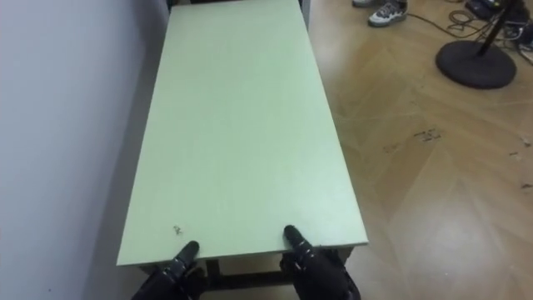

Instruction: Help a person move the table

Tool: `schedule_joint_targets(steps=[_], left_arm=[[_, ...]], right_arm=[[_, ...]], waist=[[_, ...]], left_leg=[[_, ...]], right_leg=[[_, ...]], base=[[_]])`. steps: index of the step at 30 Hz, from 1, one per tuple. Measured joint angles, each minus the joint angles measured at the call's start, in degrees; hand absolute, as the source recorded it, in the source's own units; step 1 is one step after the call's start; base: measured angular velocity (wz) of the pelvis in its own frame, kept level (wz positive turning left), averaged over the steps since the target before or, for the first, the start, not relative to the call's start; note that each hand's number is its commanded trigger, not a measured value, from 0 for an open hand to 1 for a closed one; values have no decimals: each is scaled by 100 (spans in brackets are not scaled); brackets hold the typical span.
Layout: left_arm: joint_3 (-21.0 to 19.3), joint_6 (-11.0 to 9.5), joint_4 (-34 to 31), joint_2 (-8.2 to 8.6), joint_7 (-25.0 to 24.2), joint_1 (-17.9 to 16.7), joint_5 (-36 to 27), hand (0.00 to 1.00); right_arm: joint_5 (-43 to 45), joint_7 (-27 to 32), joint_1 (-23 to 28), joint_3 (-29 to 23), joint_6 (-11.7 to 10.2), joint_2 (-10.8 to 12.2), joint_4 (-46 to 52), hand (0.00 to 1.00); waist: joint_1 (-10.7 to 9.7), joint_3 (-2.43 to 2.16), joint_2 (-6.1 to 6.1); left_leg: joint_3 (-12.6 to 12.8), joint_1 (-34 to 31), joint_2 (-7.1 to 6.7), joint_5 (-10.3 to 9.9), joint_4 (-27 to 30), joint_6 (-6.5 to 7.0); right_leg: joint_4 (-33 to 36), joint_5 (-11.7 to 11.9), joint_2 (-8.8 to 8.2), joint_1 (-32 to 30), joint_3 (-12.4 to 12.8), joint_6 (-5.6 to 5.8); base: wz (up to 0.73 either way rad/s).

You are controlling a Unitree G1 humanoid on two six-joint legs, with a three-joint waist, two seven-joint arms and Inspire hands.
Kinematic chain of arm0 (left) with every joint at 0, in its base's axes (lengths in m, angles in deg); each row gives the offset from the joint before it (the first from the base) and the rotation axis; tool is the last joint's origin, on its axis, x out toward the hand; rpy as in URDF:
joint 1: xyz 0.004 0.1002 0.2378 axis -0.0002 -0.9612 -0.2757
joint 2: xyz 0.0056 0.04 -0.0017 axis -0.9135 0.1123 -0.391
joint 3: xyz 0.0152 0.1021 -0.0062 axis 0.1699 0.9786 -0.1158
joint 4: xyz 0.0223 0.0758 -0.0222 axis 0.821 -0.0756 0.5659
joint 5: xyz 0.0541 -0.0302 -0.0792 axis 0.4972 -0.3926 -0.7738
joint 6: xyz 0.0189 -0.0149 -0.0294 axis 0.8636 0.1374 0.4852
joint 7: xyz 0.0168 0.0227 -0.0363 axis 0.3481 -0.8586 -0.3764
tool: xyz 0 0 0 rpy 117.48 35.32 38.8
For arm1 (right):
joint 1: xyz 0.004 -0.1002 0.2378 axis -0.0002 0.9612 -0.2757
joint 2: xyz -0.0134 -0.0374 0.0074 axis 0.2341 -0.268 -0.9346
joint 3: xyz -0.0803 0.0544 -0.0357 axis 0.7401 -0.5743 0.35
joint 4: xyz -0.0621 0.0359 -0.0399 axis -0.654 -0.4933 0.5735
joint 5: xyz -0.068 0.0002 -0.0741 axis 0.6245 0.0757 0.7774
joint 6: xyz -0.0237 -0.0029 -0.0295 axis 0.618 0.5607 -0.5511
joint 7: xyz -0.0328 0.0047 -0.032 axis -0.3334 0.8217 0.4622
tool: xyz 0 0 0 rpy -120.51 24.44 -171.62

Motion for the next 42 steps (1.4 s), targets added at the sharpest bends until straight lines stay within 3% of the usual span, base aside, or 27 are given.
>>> schedule_joint_targets(steps=[3, 5, 10, 13, 18, 28, 31, 34, 39, 42], left_arm=[[-64, 23, 342, -7, 105, 167, 503, 0], [-117, 173, 765, -21, 298, 281, 822, 0], [-255, 211, 803, -58, 314, 355, 1258, 0], [-245, 226, 781, -34, 314, 388, 1267, 0], [-183, 240, 729, -52, 216, 463, 1312, 0], [28, 241, 564, -298, -127, 458, 1382, 0], [29, 195, 561, -303, -115, 458, 1560, 0], [-78, 141, 523, -308, -40, 465, 2130, 0], [-100, -26, 884, -338, 646, 434, 3135, 0], [-160, -160, 926, -320, 781, 395, 3367, 0]], right_arm=[[196, -90, -8, 0, 127, 0, -14, 0], [321, -207, -12, 8, 272, 24, -17, 0], [614, -391, -54, 9, 424, 25, -17, 0], [606, -529, -113, 20, 468, 26, -6, 0], [787, -755, -252, 77, 470, -15, 3, 0], [1234, -1236, -339, 294, 461, -348, 199, 0], [1573, -1246, -344, 446, 459, -369, 178, 0], [2154, -1239, -351, 453, 459, -375, 64, 0], [2686, -761, -369, 437, 391, -384, -806, 0], [2937, -490, -366, 379, 392, -386, -1201, 0]], waist=[[-8, -10, -19], [-53, -23, -61], [-26, -63, -152], [-39, -54, -118], [-54, 3, -28], [-46, 5, -27], [-38, 12, -44], [-32, 9, -89], [-28, -11, -209], [-27, -9, -220]], left_leg=[[-1, -1, -2, 8, 1, -11], [9, -33, -8, 24, 9, 9], [-1, -81, 15, 11, 36, 8], [-26, -88, 6, 7, 17, 11], [-33, -102, 16, 2, 13, 5], [-60, -185, 42, -57, 139, 1], [-68, -183, 48, -57, 155, 1], [-79, -175, 47, -58, 159, 0], [-100, -17, 38, -54, 78, -14], [-90, 0, 37, -56, 70, -14]], right_leg=[[-25, -9, 9, 7, 5, -14], [-87, -10, 26, 2, 9, -20], [-124, -17, 33, 2, 13, -32], [-132, -14, 27, 4, 9, -33], [-135, -14, 29, -5, 12, -32], [-128, -14, 51, -5, -2, -32], [-90, -14, 51, -9, -13, -32], [-88, -15, 53, -2, -46, -31], [-92, -16, 60, 114, -13, -30], [-91, -15, 61, 113, 12, -30]], base=[[0], [2], [2], [5], [0], [2], [0], [0], [-3], [-4]])
